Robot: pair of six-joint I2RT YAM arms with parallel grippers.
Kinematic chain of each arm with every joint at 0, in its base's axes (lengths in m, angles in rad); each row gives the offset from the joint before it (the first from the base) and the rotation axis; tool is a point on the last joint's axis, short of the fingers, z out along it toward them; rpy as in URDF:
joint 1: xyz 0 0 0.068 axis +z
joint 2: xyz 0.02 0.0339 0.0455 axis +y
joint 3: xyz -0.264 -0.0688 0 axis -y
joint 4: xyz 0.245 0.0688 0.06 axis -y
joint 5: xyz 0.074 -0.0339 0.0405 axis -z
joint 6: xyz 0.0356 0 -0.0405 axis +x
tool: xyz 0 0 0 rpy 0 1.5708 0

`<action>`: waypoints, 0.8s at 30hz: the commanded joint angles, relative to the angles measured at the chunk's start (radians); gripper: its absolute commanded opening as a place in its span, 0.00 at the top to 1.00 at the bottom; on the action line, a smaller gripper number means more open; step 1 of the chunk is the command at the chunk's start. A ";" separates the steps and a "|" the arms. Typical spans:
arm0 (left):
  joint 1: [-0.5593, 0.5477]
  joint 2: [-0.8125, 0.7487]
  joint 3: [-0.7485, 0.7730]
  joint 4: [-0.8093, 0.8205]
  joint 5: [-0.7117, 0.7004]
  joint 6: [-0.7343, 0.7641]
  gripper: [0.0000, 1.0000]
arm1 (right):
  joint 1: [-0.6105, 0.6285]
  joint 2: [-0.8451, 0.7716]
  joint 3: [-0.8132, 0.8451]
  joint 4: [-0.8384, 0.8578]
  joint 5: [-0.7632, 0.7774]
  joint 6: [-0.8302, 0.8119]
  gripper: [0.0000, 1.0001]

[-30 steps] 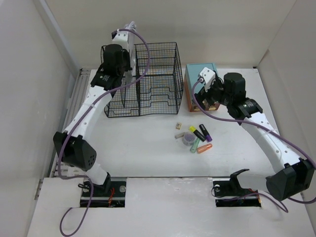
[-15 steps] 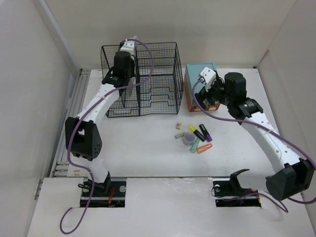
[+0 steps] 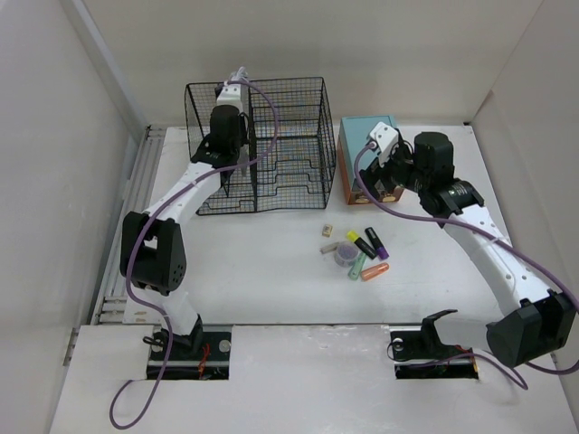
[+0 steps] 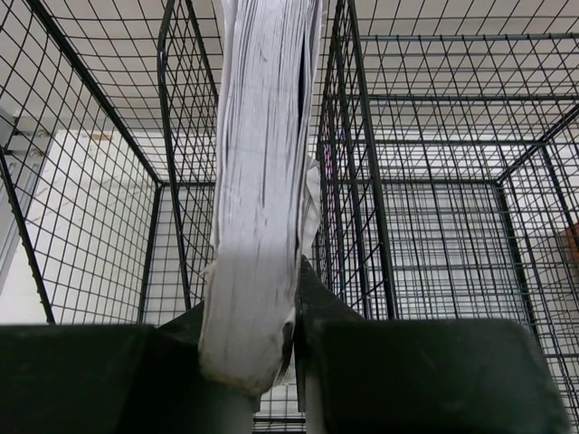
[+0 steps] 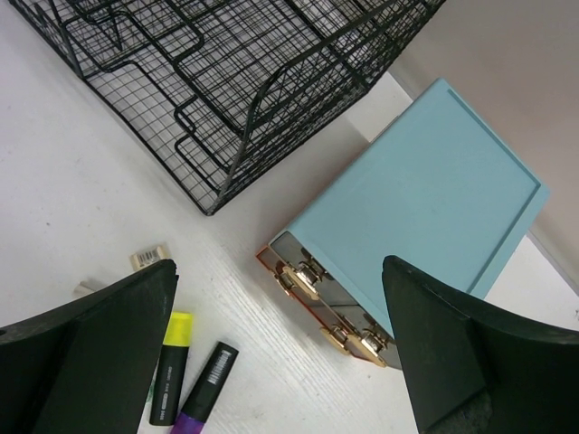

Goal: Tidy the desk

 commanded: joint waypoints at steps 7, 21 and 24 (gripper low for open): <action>0.012 -0.008 -0.049 0.104 -0.029 -0.019 1.00 | -0.020 -0.006 -0.005 0.024 -0.042 -0.006 0.00; -0.006 -0.030 -0.112 0.067 -0.058 -0.074 1.00 | -0.020 -0.006 -0.005 0.015 -0.052 -0.006 0.00; -0.015 -0.031 -0.135 0.067 -0.069 -0.074 1.00 | -0.020 -0.006 -0.005 0.015 -0.061 -0.006 0.00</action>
